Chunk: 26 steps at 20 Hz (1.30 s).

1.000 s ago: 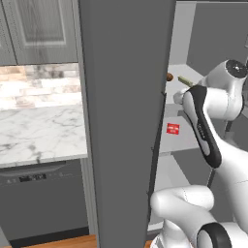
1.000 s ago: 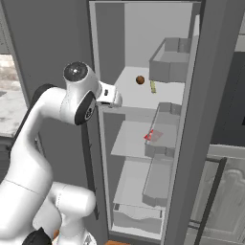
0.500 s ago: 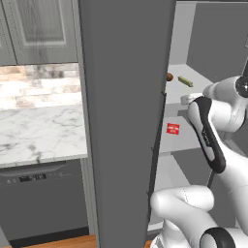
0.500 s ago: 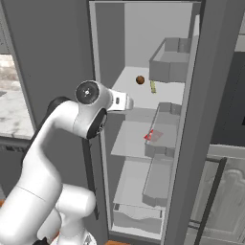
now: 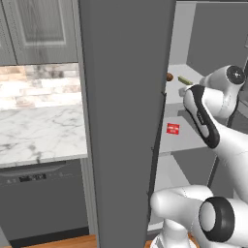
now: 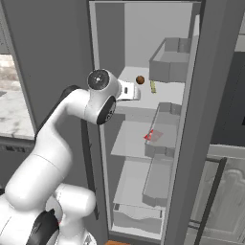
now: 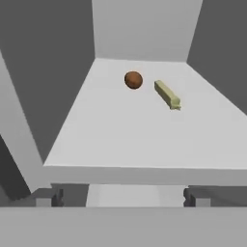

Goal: Pick the egg and butter from the fridge and place them by the bowl for mixing.

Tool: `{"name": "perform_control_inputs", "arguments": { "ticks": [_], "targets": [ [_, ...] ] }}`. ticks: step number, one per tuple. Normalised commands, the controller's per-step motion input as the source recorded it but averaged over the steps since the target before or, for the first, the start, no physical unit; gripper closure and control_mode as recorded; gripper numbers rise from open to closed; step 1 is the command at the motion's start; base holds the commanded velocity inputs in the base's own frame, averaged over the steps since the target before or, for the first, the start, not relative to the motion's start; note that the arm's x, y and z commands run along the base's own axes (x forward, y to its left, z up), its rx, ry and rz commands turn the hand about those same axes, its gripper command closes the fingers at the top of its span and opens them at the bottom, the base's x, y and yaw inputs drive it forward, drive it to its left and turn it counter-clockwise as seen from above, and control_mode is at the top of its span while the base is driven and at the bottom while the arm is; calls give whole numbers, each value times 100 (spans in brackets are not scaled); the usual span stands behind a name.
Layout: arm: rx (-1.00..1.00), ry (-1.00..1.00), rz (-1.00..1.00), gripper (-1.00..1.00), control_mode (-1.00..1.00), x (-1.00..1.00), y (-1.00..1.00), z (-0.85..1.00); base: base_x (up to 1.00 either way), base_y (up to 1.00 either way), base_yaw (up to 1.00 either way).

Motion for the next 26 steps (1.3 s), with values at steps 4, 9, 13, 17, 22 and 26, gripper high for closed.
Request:
{"name": "perform_control_inputs", "arguments": {
  "ticks": [4, 9, 13, 17, 22, 26],
  "targets": [
    [0, 0, 0, -100, -100, 34, -27, 26, 0, 0, 0],
    [0, 1, 0, -100, -100, 25, -18, 34, 0, 0, 0],
    [-1, -2, 0, -100, -100, 22, -20, 6, 0, 0, 0],
    [-3, 0, 0, -100, -100, 32, -12, -3, 0, 0, 0],
    [-4, 0, 0, -100, -100, 25, -8, -22, 0, 0, 0],
    [-3, 0, 0, -100, -100, 31, -1, -30, 0, 0, 0]
  ]
}}
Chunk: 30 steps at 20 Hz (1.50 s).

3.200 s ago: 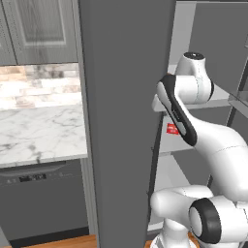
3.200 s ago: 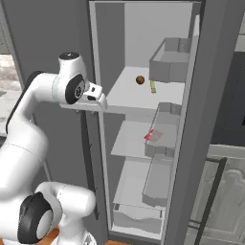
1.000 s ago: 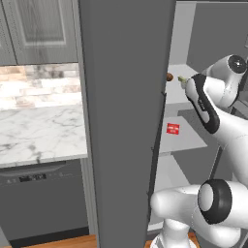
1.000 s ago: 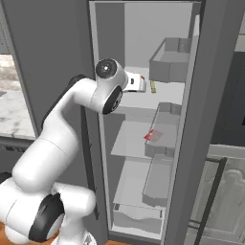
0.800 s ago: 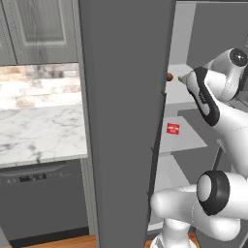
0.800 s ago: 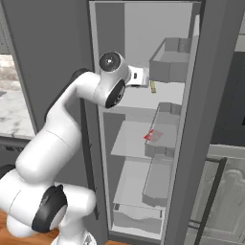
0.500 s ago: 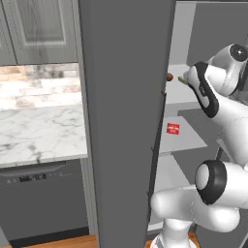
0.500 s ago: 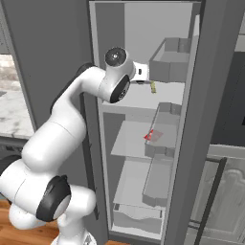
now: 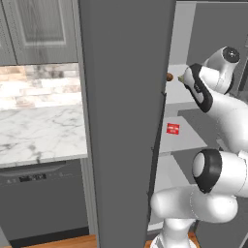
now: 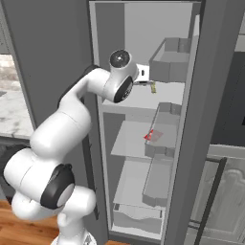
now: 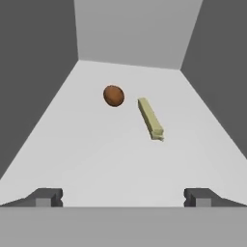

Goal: Pick the egg and butter from the fridge and place them by the bowl for mixing.

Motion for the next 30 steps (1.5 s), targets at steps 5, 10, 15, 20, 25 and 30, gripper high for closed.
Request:
{"name": "perform_control_inputs", "arguments": {
  "ticks": [5, 10, 15, 20, 25, 30],
  "targets": [
    [0, 0, 1, -100, -100, 31, -8, -22, 0, 0, 0],
    [0, 9, 4, -100, -100, 36, -19, 0, 0, 0, 0],
    [0, 5, 4, -100, -100, 29, -17, 0, 0, 0, 0],
    [0, 7, 5, -100, -100, 23, -12, -4, 0, 0, 0],
    [0, 2, 4, -100, -100, 27, -4, -15, 0, 0, 0],
    [0, 2, 2, -100, -100, 28, 0, -19, 0, 0, 0]
  ]
}}
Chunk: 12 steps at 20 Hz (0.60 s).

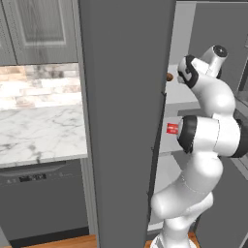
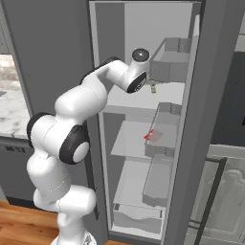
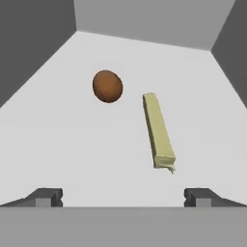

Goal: Pick the egg and butter from the fridge and place them by the bowl for mixing.

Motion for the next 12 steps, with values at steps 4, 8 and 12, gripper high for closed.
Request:
{"name": "perform_control_inputs", "arguments": {
  "ticks": [4, 8, 12],
  "targets": [
    [0, 4, 2, -100, -100, 23, -1, -23, 0, 0, 0],
    [0, 4, 1, -100, -100, 22, -6, -17, 0, 0, 0],
    [0, 2, 0, -100, -100, 25, -15, -10, 0, 0, 0]
  ]
}}
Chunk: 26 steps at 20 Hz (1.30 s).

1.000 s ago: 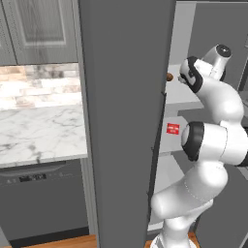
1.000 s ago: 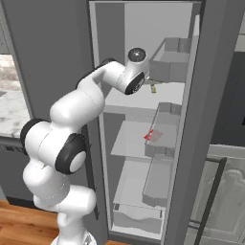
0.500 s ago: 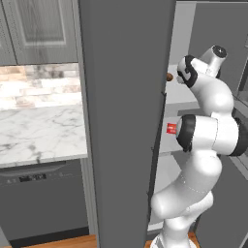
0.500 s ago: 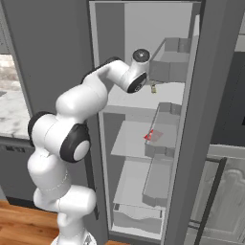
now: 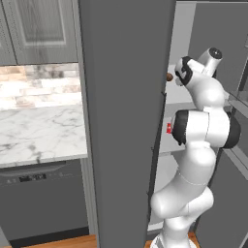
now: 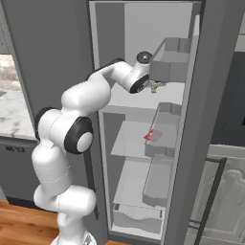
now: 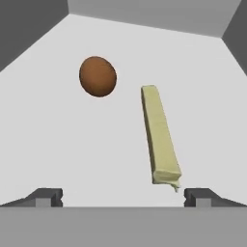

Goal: Pick the egg and butter from the fridge and place them by the bowl for mixing.

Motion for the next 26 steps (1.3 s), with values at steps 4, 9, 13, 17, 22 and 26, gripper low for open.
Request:
{"name": "perform_control_inputs", "arguments": {
  "ticks": [4, 9, 13, 17, 22, 26],
  "targets": [
    [0, 0, 1, -100, -100, 21, -12, -4, 0, 0, 0],
    [0, 0, 3, -100, -100, 13, -17, -9, 0, 0, 0],
    [0, 0, 4, -100, -100, 15, -18, -9, 0, 0, 0],
    [0, 0, 7, -100, -100, 20, -7, -10, 0, 0, 0],
    [0, 0, 8, -100, -100, 26, -1, -10, 0, 0, 0],
    [0, 1, 8, -100, -100, 28, 0, -13, 0, 0, 0]
  ]
}}
